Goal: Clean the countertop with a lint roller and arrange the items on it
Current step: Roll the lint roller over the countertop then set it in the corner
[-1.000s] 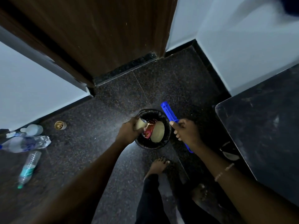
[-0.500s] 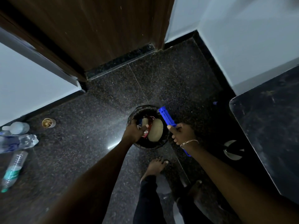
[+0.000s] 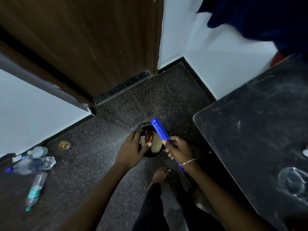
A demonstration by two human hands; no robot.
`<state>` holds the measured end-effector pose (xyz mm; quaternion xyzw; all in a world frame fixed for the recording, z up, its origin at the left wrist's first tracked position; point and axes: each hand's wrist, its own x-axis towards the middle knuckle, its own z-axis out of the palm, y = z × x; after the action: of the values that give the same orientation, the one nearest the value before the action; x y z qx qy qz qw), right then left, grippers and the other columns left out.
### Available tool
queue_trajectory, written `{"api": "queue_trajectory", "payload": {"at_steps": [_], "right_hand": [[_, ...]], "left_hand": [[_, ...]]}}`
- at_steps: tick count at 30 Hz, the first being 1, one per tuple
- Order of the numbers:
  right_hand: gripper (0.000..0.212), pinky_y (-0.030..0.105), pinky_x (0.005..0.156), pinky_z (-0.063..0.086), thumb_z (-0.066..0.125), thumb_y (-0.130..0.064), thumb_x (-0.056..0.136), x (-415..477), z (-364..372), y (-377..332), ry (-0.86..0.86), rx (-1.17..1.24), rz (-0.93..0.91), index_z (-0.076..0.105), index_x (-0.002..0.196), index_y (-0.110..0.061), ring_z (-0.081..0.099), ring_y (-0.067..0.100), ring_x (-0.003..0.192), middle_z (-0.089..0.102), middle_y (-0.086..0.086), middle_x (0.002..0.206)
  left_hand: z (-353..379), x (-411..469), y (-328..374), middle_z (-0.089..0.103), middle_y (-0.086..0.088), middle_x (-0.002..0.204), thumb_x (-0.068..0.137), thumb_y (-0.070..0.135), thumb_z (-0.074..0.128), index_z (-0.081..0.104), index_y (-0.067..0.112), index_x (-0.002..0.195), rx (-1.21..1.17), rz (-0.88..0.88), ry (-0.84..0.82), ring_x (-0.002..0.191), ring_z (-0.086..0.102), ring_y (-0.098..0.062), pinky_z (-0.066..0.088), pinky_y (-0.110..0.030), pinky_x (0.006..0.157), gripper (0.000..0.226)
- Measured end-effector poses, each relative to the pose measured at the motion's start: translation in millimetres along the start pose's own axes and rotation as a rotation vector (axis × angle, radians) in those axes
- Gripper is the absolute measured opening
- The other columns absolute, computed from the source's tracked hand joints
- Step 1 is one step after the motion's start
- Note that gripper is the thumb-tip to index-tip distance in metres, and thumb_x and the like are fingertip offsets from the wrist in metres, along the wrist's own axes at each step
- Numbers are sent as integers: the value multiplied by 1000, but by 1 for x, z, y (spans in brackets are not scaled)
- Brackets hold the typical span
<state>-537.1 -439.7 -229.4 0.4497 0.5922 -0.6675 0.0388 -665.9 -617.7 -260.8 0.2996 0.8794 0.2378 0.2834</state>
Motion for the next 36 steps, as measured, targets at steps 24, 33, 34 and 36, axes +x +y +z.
{"api": "queue_trajectory", "payload": {"at_steps": [24, 33, 34, 36], "right_hand": [[33, 22, 51, 46, 42, 8, 96, -204, -203, -60, 462, 478, -223, 57, 122, -5, 54, 14, 51, 63, 14, 76], [32, 12, 58, 53, 69, 11, 82, -262, -292, -9, 835, 467, -241, 67, 112, 2, 61, -4, 56, 71, -5, 72], [32, 10, 59, 52, 71, 9, 81, -271, -301, -2, 866, 472, -232, 68, 112, 1, 61, -7, 56, 71, -8, 72], [31, 7, 58, 49, 75, 6, 79, -287, -320, 11, 932, 481, -216, 70, 108, -1, 60, -9, 55, 72, -10, 70]], "left_hand": [[-16, 0, 313, 45, 2, 153, 97, 71, 43, 37, 24, 152, 75, 675, -85, 139, 47, -18, 46, -37, 111, 73], [65, -28, 411, 47, -2, 145, 94, 72, 41, 38, 24, 149, 130, 876, -264, 130, 55, -27, 49, -41, 106, 73], [74, -33, 422, 48, -3, 145, 94, 70, 43, 38, 23, 149, 132, 894, -289, 130, 56, -27, 50, -41, 105, 72], [91, -43, 443, 48, -3, 146, 95, 65, 49, 37, 24, 150, 145, 922, -336, 129, 56, -28, 52, -41, 103, 70]]}}
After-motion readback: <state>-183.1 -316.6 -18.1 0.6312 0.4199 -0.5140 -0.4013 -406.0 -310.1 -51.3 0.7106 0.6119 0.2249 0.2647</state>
